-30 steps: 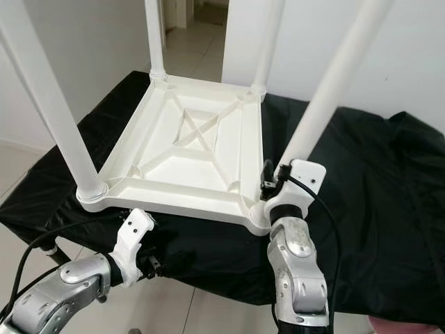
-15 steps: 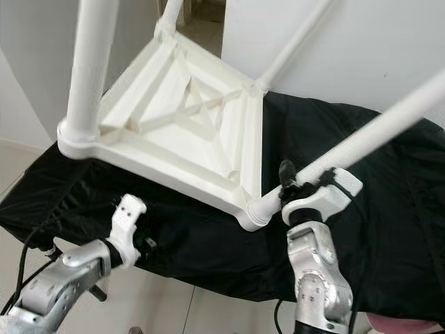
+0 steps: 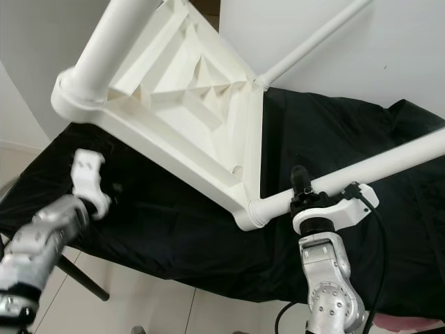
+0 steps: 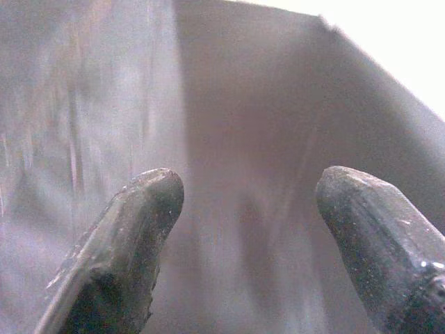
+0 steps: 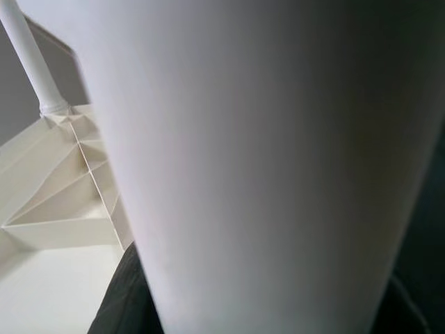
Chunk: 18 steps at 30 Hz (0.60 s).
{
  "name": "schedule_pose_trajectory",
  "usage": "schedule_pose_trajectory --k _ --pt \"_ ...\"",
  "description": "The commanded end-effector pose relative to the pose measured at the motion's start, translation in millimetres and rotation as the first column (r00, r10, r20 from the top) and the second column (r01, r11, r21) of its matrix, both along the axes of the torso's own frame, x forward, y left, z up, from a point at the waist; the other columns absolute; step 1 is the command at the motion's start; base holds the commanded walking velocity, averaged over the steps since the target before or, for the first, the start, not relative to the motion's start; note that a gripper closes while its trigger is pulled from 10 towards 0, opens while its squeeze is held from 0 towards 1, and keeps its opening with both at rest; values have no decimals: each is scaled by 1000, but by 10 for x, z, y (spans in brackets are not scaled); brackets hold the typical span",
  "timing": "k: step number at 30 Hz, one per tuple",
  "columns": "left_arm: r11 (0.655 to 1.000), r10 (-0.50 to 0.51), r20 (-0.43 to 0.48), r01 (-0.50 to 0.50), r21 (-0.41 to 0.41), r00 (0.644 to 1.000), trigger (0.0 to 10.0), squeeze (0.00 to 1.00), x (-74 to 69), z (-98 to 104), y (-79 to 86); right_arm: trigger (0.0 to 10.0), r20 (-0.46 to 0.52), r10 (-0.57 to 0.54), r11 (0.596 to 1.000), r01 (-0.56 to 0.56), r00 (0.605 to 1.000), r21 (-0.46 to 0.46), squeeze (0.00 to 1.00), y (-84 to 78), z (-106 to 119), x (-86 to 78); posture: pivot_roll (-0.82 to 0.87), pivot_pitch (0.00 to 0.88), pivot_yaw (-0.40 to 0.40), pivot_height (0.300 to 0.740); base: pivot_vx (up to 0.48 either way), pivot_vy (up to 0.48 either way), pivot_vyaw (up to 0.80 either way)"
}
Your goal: Building children table
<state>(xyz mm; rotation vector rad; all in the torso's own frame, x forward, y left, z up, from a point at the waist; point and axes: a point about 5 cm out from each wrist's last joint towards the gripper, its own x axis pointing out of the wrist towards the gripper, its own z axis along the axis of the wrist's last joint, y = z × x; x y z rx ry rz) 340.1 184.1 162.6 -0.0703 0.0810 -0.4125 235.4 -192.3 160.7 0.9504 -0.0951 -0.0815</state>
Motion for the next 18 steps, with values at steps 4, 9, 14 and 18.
schedule_pose_trajectory --k 4,9,14,18 --pt "993 -120 142 119 14 983 10000 0 246 631 -419 10000 12 130 953 -128 991 276 0 325 -205 14 -67 16 -4 740 0 0 0" --pt "988 -153 192 151 22 969 10000 0 315 913 -618 10000 16 149 948 -148 989 282 0 314 -247 13 -65 19 -5 740 0 0 0" --pt "965 -249 299 263 -6 921 10000 0 349 1557 -1123 10000 33 149 909 -150 988 388 0 262 -390 13 -53 29 -7 740 0 0 0" --pt "960 -267 316 280 5 910 10000 0 337 1645 -1203 10000 37 144 903 -147 989 403 0 247 -420 8 -53 29 -7 740 0 0 0"
